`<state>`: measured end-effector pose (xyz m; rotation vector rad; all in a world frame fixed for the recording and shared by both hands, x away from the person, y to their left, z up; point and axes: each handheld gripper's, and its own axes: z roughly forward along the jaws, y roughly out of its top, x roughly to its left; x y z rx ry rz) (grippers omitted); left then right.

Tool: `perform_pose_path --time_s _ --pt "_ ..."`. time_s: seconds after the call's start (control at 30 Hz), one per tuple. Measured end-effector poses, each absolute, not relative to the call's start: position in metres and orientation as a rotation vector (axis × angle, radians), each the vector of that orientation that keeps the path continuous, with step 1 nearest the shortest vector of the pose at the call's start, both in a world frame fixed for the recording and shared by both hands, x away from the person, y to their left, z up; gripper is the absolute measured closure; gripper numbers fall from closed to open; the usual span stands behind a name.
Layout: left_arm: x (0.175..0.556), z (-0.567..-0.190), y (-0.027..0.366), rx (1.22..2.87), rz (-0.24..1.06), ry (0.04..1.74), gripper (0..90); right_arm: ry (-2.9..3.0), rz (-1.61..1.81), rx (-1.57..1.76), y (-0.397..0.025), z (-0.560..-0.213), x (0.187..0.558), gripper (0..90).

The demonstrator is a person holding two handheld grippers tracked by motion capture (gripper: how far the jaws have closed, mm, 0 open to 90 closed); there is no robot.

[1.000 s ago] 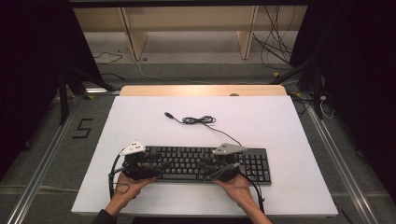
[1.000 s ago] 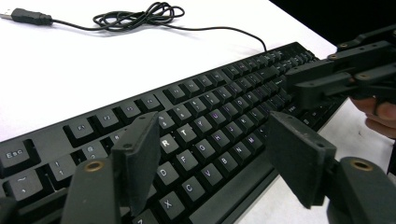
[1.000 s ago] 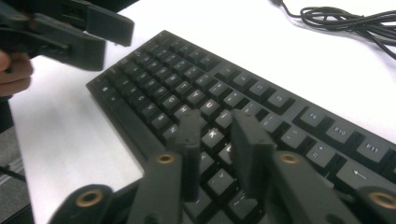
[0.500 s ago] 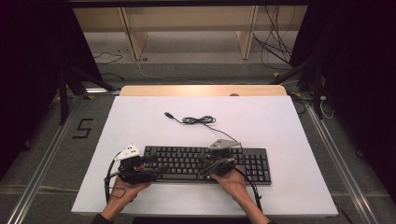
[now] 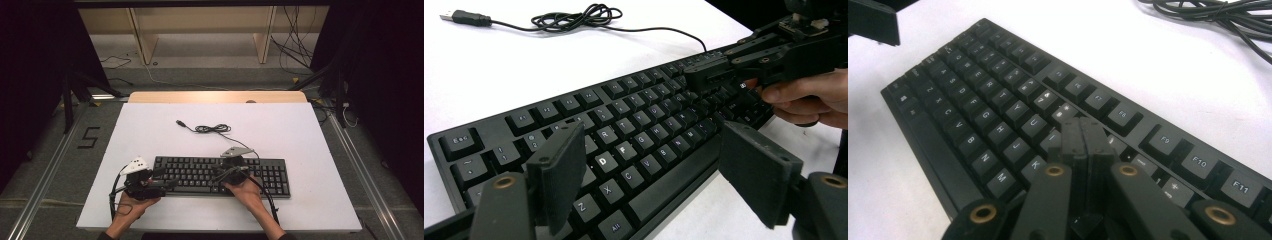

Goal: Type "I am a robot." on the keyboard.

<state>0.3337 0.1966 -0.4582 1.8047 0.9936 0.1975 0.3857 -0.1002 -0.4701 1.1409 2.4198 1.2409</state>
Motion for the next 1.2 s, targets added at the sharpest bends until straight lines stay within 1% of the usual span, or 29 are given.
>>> perform_pose_path --time_s 1.2 --pt "0.327 -0.4597 0.1993 1.806 0.218 0.991 26.4 2.453 1.138 1.16 -0.0911 -0.4781 0.3895 90.0"
